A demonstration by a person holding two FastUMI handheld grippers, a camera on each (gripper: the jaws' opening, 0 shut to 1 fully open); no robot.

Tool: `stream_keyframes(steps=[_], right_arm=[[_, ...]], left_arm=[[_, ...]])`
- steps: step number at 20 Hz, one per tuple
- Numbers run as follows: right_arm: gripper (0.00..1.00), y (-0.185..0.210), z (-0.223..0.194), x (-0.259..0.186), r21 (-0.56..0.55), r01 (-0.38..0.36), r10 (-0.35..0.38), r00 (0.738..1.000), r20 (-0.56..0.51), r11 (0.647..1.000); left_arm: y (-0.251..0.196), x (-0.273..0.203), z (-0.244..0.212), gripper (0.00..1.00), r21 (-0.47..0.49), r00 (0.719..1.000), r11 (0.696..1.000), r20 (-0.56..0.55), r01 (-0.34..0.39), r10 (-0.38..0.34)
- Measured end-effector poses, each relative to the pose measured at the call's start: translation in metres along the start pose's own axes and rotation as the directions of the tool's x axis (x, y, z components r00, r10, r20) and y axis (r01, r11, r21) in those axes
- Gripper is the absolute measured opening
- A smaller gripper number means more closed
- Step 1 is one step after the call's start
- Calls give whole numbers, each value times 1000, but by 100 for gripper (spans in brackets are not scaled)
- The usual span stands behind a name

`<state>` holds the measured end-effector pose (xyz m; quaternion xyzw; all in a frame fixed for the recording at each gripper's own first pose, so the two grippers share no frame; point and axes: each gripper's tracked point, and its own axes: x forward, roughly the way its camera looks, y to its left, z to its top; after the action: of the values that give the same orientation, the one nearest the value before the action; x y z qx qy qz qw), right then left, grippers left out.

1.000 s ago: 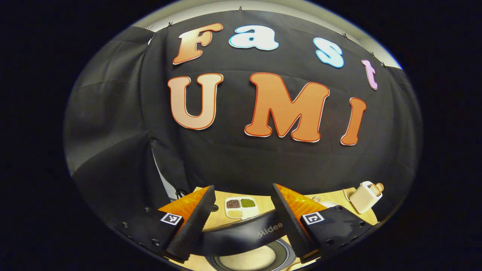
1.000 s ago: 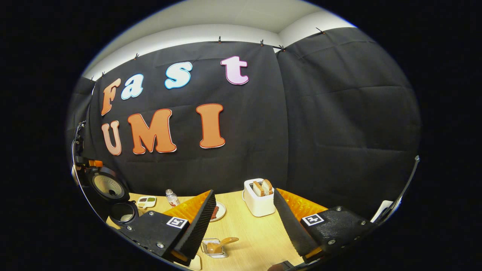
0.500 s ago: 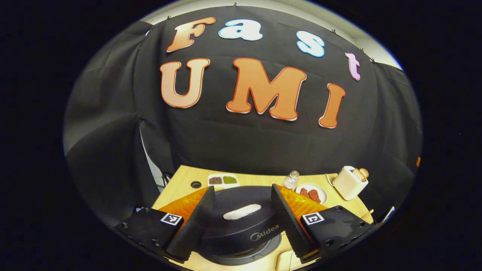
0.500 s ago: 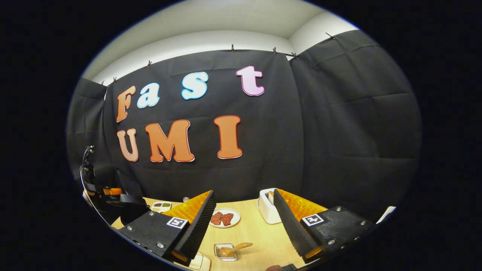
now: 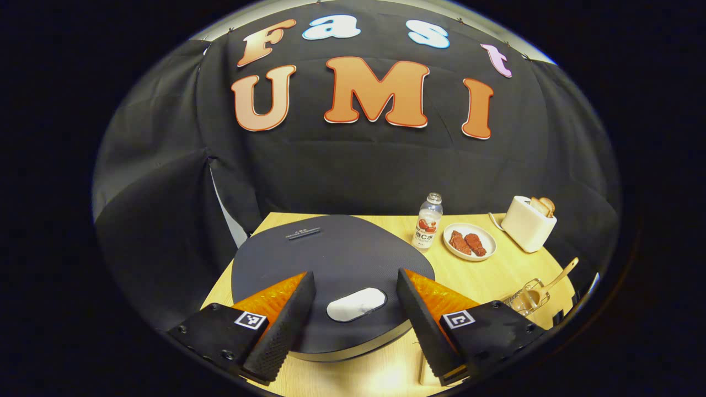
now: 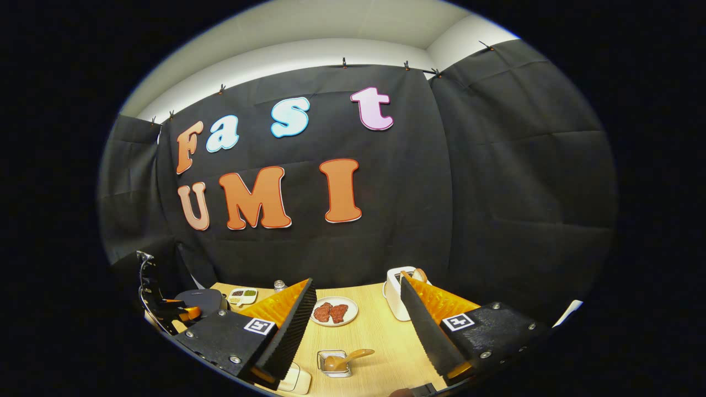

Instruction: Close the left gripper, press the button to open the rice cooker; take a wooden spoon from the chopstick holder with the right hand, scoop a spoonful of rice and pour it into the rice cooker, then put the wooden spoon back into the chopstick holder.

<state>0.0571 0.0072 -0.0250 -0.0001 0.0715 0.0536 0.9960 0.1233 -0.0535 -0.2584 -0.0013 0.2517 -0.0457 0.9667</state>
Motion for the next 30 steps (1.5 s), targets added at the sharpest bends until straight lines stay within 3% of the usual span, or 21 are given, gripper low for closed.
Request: stream_keyframes(steps=[6, 11, 15, 16, 17, 19, 23, 26, 27, 30], right_arm=[[95, -3, -16, 4, 15, -6, 7, 999, -44, 1000], [95, -10, -29, 4, 11, 0, 1, 998, -67, 1000], [95, -13, -14, 3, 11, 1, 0, 999, -38, 1000], [95, -14, -10, 2, 13, 2, -2, 1000, -27, 1000], [95, -14, -6, 3, 14, 3, -3, 1000, -16, 1000], [95, -14, 0, 2, 15, 3, -3, 1000, -3, 1000], [95, -15, 11, 0, 0, 7, -7, 1000, 21, 1000], [95, -9, 20, 1, 3, -2, 2, 999, 35, 1000], [95, -8, 23, 2, 2, -1, 1, 999, 42, 1000], [95, -8, 32, 4, -37, 12, -9, 998, 60, 999]], left_arm=[[0, 3, -15, 96, 16, 996, 999, 77, -43, 41], [-3, 4, -15, 100, 50, 991, 997, 121, -61, 55], [9, -1, -10, 100, 35, 997, 997, 19, -74, 74], [16, -5, -1, 96, 16, 996, 996, 13, -85, 85], [21, -11, 13, 100, -11, 996, 997, 22, -82, 82], [36, -25, 39, 98, -43, 996, 995, 33, -85, 86], [74, -78, 124, 100, -73, 984, 992, 140, -100, 109], [98, -133, 198, 96, -16, 952, 990, 274, -141, 140], [102, -152, 216, 100, -9, 939, 989, 313, -148, 144], [113, -205, 255, 96, 4, 897, 980, 403, -199, 181]])
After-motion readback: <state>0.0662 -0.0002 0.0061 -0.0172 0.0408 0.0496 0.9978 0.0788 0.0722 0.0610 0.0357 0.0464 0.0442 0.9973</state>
